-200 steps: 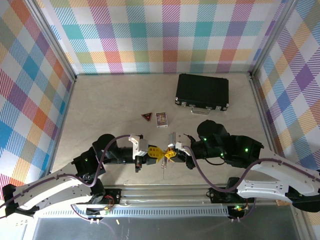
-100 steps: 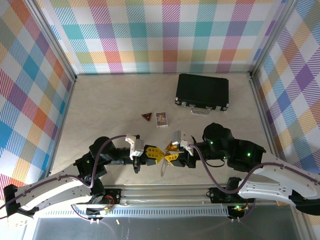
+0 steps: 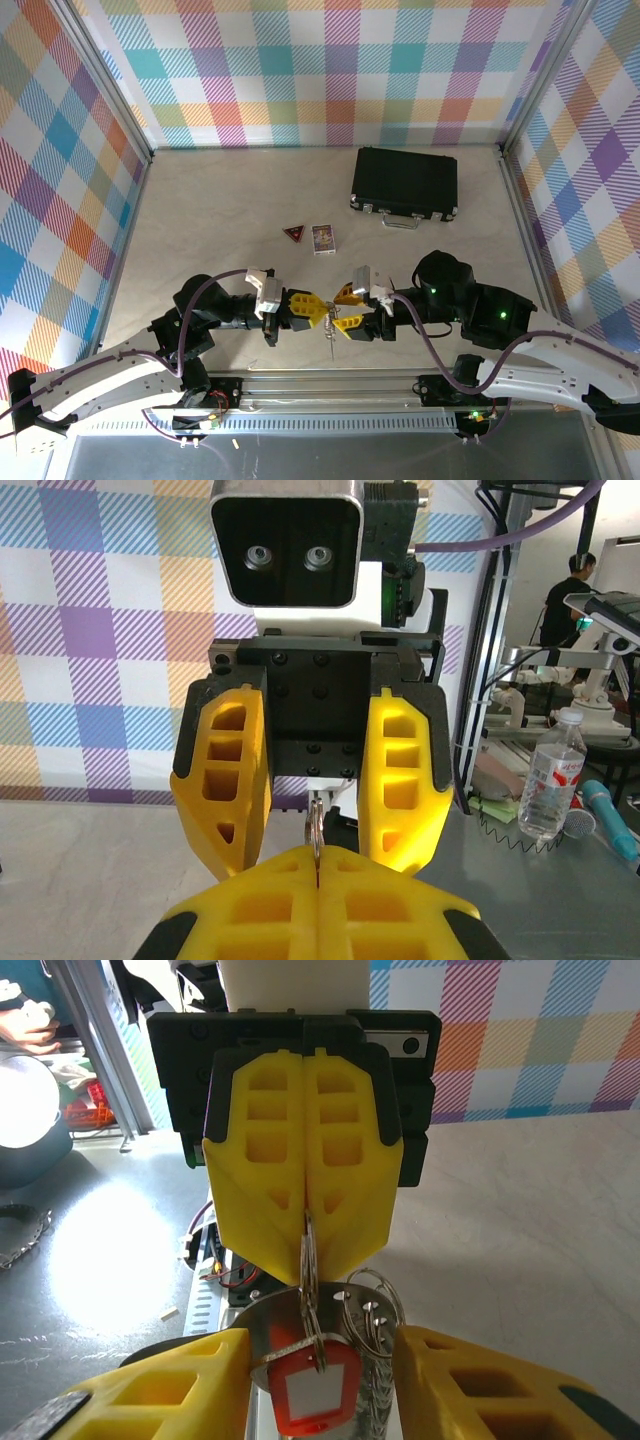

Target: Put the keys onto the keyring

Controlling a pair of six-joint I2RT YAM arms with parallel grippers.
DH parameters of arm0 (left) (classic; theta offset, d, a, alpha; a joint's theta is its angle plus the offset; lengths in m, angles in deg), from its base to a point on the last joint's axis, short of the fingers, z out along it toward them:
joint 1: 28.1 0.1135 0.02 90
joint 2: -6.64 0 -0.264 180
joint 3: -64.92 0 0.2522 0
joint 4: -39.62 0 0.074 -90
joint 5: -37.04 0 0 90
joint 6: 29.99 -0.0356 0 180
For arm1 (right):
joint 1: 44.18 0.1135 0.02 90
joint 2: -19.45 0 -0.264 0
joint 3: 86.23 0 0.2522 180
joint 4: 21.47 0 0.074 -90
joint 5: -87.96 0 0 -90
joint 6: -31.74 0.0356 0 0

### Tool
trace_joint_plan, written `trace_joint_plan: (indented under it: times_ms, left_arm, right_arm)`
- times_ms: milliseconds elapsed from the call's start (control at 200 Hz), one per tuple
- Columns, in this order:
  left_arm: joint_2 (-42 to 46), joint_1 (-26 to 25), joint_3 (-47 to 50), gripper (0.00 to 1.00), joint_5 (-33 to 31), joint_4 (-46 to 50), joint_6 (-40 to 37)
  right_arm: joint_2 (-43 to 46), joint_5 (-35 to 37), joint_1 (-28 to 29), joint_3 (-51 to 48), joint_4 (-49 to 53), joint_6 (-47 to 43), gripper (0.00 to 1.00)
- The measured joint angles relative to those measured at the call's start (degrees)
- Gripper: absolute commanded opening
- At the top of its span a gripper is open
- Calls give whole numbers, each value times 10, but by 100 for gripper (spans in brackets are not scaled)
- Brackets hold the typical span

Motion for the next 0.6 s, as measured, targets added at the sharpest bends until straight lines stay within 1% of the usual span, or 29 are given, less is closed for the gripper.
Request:
trace_joint_plan:
  times_ms: [75,140,255,600]
  left_arm:
    - [0,0,0,0,0,-2,0]
    - [1,0,3,0,0,-5,0]
    - [0,0,8,0,0,-8,4]
    - [1,0,12,0,0,-16,11]
  right_arm:
    - [3,0,0,-1,-1,0,43]
    - [7,1,0,-3,-6,2,46]
    - [19,1,0,-8,-16,6,46]
    - [23,-4,0,-14,-42,11,41]
